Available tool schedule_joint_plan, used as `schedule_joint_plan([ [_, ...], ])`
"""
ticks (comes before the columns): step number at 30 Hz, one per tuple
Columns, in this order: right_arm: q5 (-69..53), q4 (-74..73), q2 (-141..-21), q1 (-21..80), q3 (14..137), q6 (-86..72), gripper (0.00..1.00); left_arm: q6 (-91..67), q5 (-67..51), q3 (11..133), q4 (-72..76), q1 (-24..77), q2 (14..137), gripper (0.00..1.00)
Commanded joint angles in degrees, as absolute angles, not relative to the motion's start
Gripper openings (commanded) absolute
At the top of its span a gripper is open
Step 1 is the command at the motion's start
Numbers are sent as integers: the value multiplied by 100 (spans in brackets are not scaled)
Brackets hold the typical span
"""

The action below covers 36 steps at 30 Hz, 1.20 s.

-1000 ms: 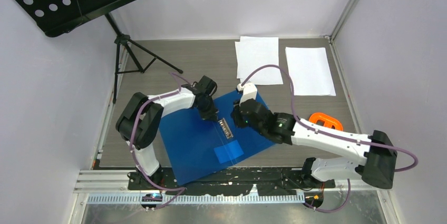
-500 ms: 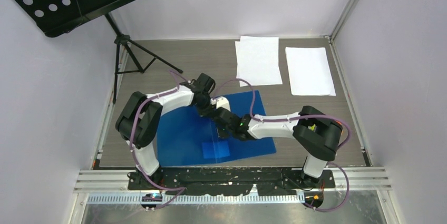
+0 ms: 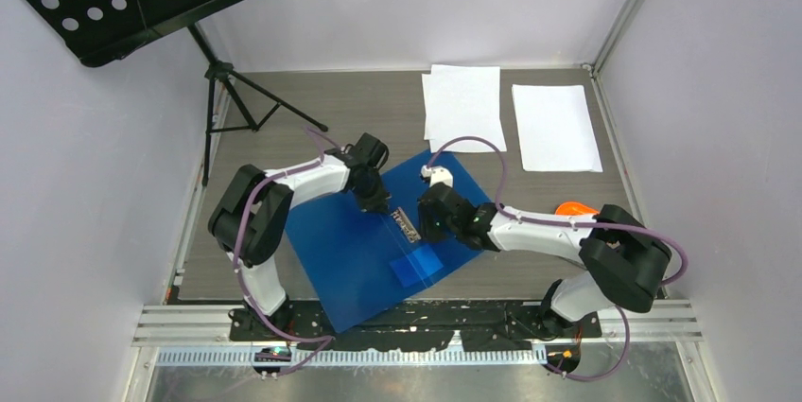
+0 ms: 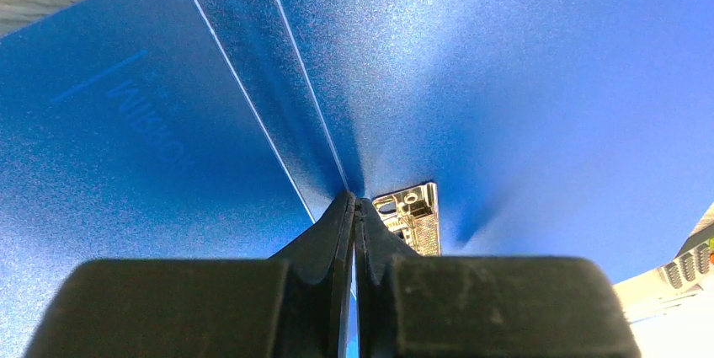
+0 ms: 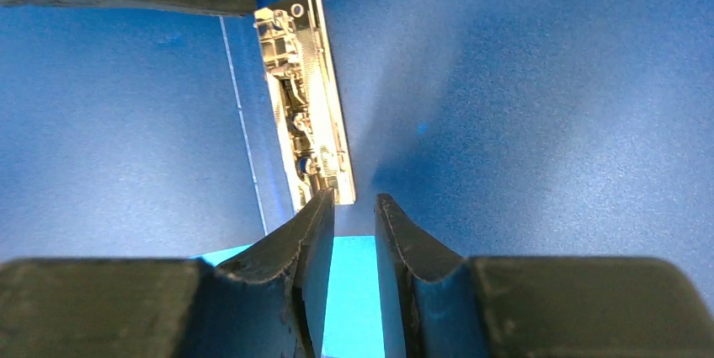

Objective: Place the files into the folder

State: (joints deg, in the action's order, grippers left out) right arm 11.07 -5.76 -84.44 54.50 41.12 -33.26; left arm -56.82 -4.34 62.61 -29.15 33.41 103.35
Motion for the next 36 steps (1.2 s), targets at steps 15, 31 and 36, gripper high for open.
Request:
schedule_joint_plan([
  [15, 2082, -1001, -7243, 5913, 4648, -2566, 29, -5484, -182, 6116, -3057, 3309, 10635, 6],
  [31, 1040, -906, -9966, 6008, 4614, -2893, 24, -5435, -178, 6219, -3164, 3305, 10713, 5],
  [36, 1249, -978, -9923, 6012, 4470, -3100, 23, -5431, -157, 6234, -3173, 3296, 10729, 5],
])
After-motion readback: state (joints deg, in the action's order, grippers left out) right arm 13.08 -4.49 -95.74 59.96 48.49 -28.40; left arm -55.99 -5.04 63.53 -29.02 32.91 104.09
